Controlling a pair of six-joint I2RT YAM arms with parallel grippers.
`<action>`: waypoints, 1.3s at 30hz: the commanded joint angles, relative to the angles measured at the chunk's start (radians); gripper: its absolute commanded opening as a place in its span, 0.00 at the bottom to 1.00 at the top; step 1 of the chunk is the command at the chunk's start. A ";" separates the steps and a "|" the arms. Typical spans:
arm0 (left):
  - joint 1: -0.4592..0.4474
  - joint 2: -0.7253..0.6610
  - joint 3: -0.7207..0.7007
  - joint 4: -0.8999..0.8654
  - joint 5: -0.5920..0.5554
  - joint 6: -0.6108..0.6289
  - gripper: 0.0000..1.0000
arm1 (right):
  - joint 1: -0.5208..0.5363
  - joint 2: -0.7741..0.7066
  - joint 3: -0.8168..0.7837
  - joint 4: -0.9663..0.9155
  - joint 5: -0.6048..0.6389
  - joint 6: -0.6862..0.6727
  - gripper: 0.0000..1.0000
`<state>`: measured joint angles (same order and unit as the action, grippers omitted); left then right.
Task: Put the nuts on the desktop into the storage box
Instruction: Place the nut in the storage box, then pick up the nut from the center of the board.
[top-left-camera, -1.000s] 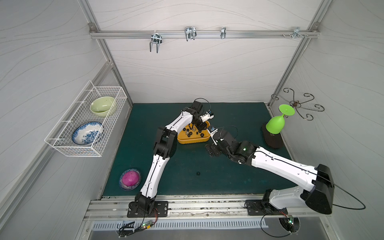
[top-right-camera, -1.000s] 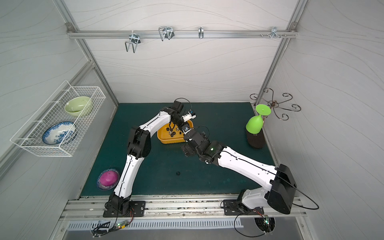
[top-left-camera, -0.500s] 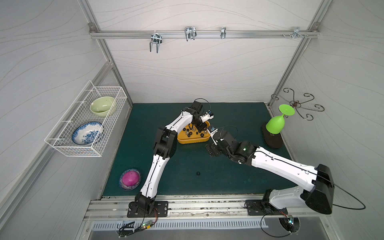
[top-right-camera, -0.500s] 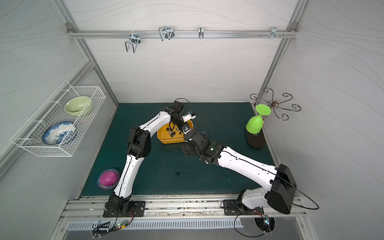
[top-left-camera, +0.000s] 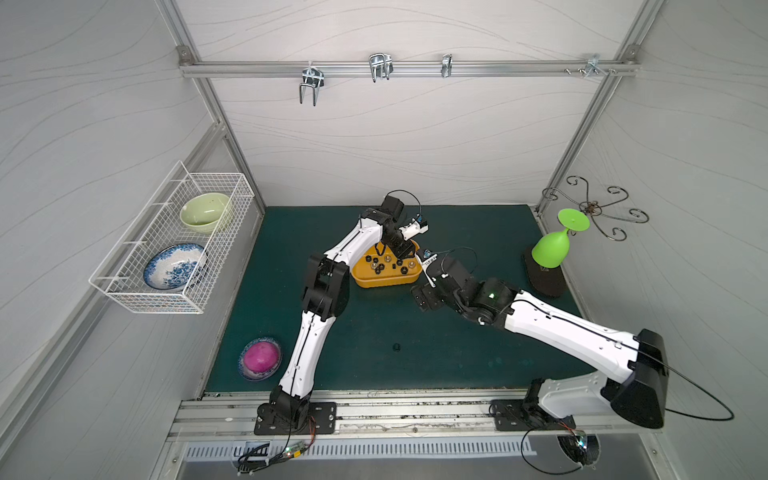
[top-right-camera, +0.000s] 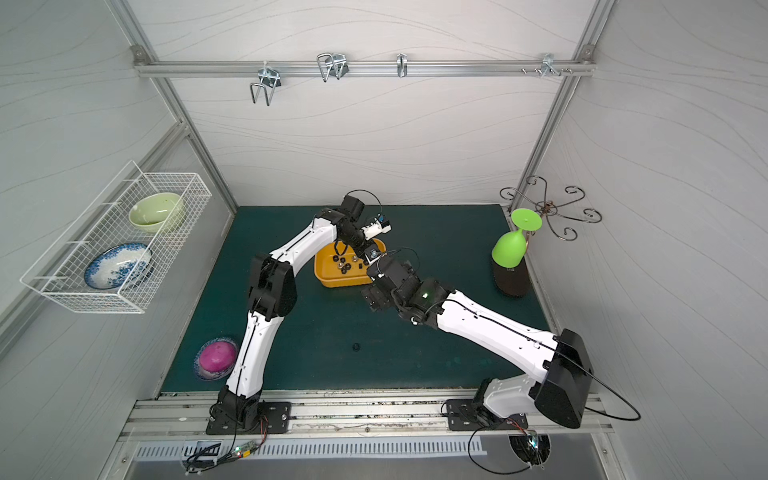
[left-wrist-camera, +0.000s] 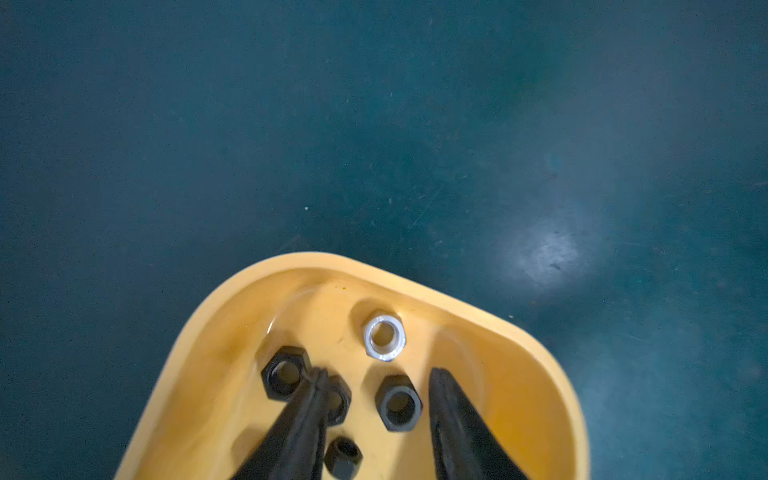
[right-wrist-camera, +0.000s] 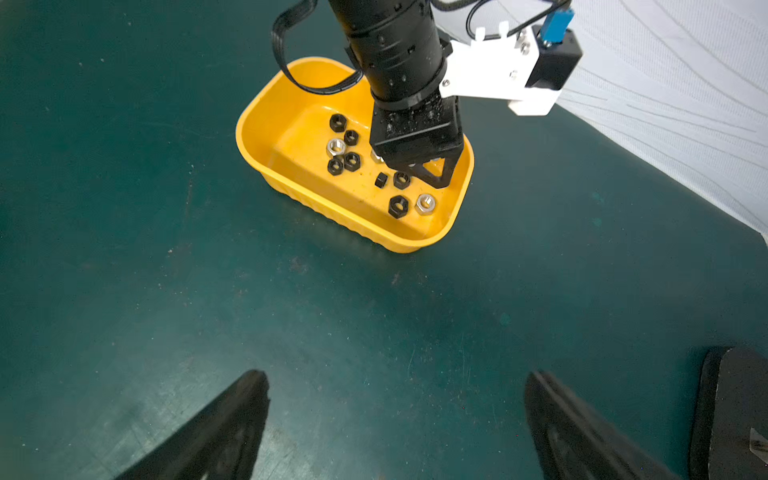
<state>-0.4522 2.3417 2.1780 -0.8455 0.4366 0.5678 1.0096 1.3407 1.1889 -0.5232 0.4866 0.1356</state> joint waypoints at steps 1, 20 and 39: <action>0.007 -0.128 -0.017 -0.016 0.102 -0.022 0.45 | -0.007 -0.035 0.040 -0.064 -0.031 0.010 0.99; 0.107 -0.496 -0.148 -0.211 0.337 -0.011 0.50 | -0.016 -0.232 -0.016 0.001 -0.558 -0.361 0.99; 0.228 -0.882 -0.513 -0.244 0.287 0.030 0.98 | -0.008 -0.248 -0.085 0.003 -0.648 -0.427 0.99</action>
<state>-0.2481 1.4986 1.6825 -1.0645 0.7624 0.5766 0.9974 1.1019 1.1206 -0.5465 -0.1692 -0.2970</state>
